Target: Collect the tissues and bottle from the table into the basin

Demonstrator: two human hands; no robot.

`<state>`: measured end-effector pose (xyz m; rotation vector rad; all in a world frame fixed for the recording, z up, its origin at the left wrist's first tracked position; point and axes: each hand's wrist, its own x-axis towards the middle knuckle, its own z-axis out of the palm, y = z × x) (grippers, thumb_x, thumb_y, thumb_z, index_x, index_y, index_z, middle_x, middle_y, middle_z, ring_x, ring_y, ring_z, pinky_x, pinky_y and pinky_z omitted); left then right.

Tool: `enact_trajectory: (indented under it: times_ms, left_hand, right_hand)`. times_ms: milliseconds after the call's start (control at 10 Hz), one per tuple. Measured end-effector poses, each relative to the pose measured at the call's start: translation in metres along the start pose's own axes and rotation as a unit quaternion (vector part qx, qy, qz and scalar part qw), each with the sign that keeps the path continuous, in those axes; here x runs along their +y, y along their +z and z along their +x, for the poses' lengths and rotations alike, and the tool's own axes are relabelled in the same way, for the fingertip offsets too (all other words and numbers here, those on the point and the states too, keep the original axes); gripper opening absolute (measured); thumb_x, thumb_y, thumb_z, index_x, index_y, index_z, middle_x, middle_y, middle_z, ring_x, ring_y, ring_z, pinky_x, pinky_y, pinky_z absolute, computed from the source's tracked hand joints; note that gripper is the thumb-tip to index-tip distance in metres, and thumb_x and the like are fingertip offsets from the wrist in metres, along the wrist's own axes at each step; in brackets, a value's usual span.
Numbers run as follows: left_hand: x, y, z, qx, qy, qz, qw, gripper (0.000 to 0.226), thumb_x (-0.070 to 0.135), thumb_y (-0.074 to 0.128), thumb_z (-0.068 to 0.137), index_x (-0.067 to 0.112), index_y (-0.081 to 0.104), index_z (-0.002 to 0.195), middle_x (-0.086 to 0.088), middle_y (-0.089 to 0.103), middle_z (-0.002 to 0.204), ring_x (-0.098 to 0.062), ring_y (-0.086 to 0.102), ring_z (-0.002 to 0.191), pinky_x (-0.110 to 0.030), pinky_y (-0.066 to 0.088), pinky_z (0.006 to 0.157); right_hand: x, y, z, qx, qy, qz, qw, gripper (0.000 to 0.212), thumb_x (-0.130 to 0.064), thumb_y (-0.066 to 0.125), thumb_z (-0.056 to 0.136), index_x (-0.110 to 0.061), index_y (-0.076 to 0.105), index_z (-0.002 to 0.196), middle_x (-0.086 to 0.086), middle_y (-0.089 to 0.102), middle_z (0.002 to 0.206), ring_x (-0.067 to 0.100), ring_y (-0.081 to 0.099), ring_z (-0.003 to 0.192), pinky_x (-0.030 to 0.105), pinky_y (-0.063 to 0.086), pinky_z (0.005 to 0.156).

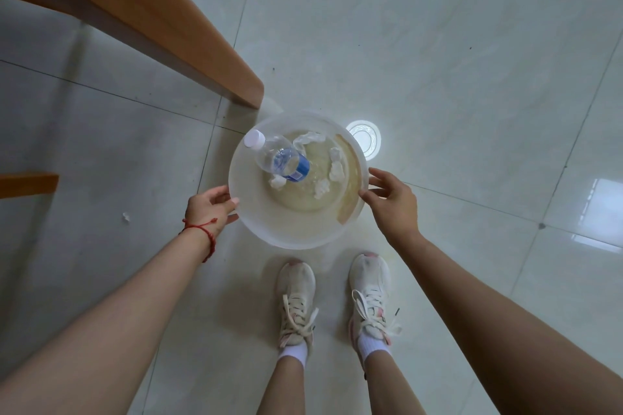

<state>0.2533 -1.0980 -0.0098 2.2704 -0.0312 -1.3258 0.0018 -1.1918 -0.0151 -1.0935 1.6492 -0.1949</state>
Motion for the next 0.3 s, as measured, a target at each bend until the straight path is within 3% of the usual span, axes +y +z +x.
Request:
enact_trajectory:
  times_ms: [100, 200, 300]
  left_hand:
    - [0.002, 0.000, -0.012, 0.027, -0.006, 0.023, 0.999, 0.044, 0.001, 0.062, 0.083, -0.003, 0.052, 0.125, -0.017, 0.061, 0.114, -0.026, 0.057, 0.096, -0.040, 0.048, 0.091]
    - [0.012, 0.002, -0.036, 0.059, 0.029, 0.106, 0.992, 0.045, 0.010, 0.067, 0.080, 0.000, 0.055, 0.123, -0.020, 0.063, 0.119, -0.031, 0.060, 0.107, -0.035, 0.043, 0.101]
    - [0.025, 0.010, -0.074, 0.023, 0.058, 0.171, 0.983, 0.044, 0.014, 0.065, 0.082, 0.001, 0.056, 0.124, -0.019, 0.062, 0.122, -0.029, 0.059, 0.111, -0.027, 0.040, 0.093]
  right_hand:
    - [-0.006, -0.010, -0.007, 0.005, 0.015, -0.005, 1.000, 0.039, -0.018, 0.067, 0.080, -0.019, 0.060, 0.119, 0.001, 0.067, 0.106, 0.004, 0.059, 0.078, 0.020, 0.045, 0.080]
    - [-0.017, -0.023, -0.020, 0.025, 0.027, 0.003, 0.999, 0.037, -0.021, 0.066, 0.082, -0.018, 0.060, 0.118, 0.003, 0.067, 0.110, 0.001, 0.057, 0.077, 0.011, 0.041, 0.072]
    - [-0.034, -0.037, -0.045, 0.013, 0.044, 0.002, 0.999, 0.036, -0.022, 0.063, 0.084, -0.016, 0.059, 0.120, 0.005, 0.067, 0.115, 0.003, 0.056, 0.078, 0.011, 0.039, 0.069]
